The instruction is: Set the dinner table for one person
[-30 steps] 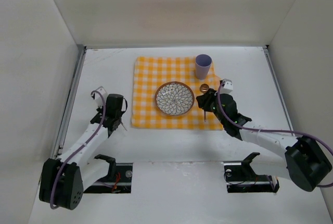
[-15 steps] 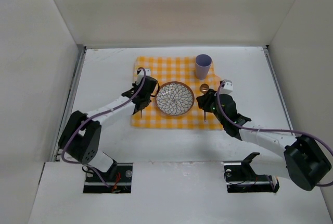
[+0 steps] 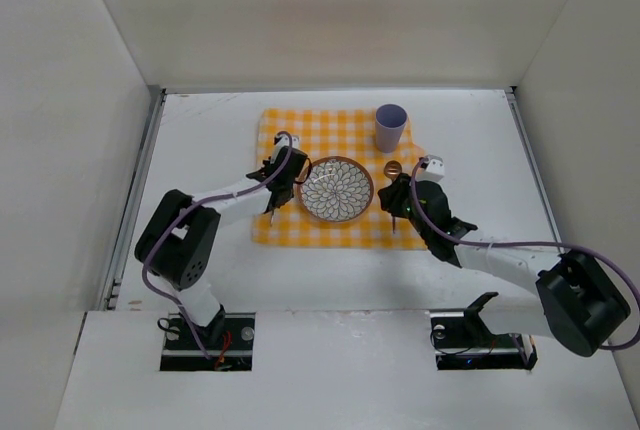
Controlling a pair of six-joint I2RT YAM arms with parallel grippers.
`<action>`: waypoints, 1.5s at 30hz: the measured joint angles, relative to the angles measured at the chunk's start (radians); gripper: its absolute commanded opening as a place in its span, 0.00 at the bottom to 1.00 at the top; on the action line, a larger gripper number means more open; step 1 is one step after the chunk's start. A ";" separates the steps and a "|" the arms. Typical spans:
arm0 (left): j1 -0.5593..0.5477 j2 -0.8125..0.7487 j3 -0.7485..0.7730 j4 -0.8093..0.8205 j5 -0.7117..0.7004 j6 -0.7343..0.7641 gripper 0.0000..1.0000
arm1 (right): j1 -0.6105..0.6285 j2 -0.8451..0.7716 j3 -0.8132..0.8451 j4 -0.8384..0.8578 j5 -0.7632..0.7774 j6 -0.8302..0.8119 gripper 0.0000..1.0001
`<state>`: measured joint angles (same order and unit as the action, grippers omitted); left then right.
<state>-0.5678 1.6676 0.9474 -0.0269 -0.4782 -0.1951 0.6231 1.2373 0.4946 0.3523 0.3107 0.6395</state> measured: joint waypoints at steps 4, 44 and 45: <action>0.010 0.026 0.000 0.014 0.000 0.001 0.05 | 0.000 0.001 0.000 0.000 0.001 -0.002 0.42; -0.001 -0.082 -0.021 -0.020 0.012 -0.095 0.53 | 0.000 0.005 0.000 -0.001 0.002 -0.007 0.46; 0.000 -0.122 -0.028 -0.020 0.019 -0.107 0.54 | 0.000 -0.003 0.000 -0.002 0.004 -0.006 0.47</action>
<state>-0.5678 1.5452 0.9195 -0.0471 -0.4591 -0.3023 0.6231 1.2343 0.4946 0.3508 0.3149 0.6331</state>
